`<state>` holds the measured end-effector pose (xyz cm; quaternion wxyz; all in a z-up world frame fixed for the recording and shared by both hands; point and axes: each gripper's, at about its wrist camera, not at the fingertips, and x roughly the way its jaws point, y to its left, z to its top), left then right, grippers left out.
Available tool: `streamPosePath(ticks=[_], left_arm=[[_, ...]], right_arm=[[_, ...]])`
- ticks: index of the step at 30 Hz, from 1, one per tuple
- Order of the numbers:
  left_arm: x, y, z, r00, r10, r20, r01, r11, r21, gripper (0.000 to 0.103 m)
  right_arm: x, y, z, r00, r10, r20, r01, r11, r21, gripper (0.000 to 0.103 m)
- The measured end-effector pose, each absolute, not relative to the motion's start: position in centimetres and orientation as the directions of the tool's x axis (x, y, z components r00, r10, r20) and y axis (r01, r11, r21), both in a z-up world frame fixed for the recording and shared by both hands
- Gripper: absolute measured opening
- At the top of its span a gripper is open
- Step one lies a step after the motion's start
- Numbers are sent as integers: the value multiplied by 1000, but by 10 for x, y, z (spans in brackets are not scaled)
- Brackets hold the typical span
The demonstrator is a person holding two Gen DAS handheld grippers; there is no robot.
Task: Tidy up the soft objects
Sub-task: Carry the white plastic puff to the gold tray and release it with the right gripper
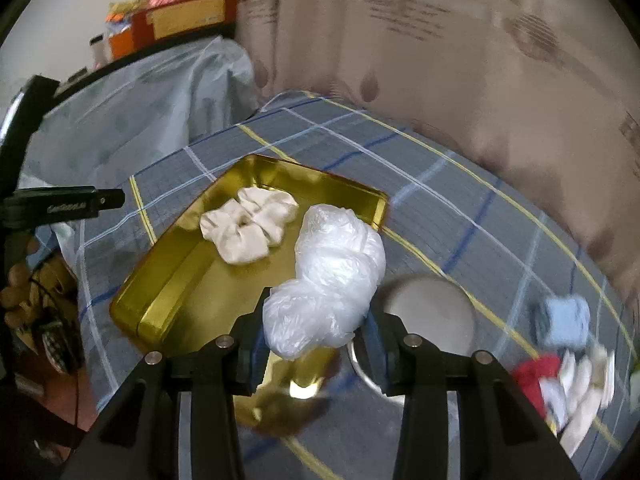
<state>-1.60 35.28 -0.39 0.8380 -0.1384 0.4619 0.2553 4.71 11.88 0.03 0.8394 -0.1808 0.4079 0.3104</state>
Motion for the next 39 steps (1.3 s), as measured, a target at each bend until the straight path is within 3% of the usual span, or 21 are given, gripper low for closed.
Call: streamPosePath(ticks=[19,22,24,26,39], left_arm=[[-12,360,-21,425,298,-855,-553,833,15,50],[-10,355,-24,427,298,-853,-534,845,27,50],[-8,353,-25,427,295,-854,-526,850,31,50],[-7,350,-26,427,290,-856,-519,854,31,50],[-7,343,-23,438,302,-847,-513,857,40,50]], right_arm=[[99,191,-39,481,282,-830,-644,756,-117,42],[100,191,-39,475,295,-829,-647,756,-102,47],[98,190,-37,479,303,-824,-647,756,-98,62],[94,189,-33,486,320,-814,-656,749,-97,67],[42,98,5,540,379,-752,-589,808,-15,67]])
